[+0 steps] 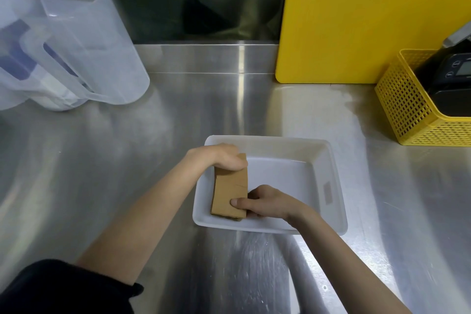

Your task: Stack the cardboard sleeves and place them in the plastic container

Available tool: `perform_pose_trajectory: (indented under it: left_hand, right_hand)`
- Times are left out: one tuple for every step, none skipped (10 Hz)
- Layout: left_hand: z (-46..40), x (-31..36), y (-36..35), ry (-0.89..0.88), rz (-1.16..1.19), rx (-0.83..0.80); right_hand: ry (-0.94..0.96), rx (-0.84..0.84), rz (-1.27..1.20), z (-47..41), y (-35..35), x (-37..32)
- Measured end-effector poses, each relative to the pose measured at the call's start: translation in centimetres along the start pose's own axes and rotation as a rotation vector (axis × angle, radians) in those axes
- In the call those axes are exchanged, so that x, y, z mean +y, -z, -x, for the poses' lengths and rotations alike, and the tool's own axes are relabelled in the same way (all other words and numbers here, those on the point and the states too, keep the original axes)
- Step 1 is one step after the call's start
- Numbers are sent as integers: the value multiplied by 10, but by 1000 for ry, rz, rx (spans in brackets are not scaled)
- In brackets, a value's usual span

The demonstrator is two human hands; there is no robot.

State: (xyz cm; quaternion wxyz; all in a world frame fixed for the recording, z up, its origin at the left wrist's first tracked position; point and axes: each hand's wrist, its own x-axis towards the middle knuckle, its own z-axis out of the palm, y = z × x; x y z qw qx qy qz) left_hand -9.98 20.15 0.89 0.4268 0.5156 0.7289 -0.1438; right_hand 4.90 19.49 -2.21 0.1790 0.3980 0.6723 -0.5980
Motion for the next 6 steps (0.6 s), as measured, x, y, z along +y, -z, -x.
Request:
perform_pose_trajectory:
  left_hand:
    - [4, 1, -1, -28, 12, 15]
    - [9, 1, -2, -44, 12, 45]
    - [18, 2, -1, -62, -7, 114]
    - [25, 2, -1, -81, -22, 153]
    - [37, 3, 3, -117, -43, 213]
    - [49, 4, 4, -123, -25, 272]
  right_hand:
    - [11, 29, -34, 2, 1, 1]
    - [24, 60, -54, 4, 2, 1]
    - [35, 122, -66, 10, 7, 1]
    - [31, 173, -29, 16, 9, 1]
    - [15, 239, 71, 21, 16, 0]
    - [8, 291, 135, 32, 17, -8]
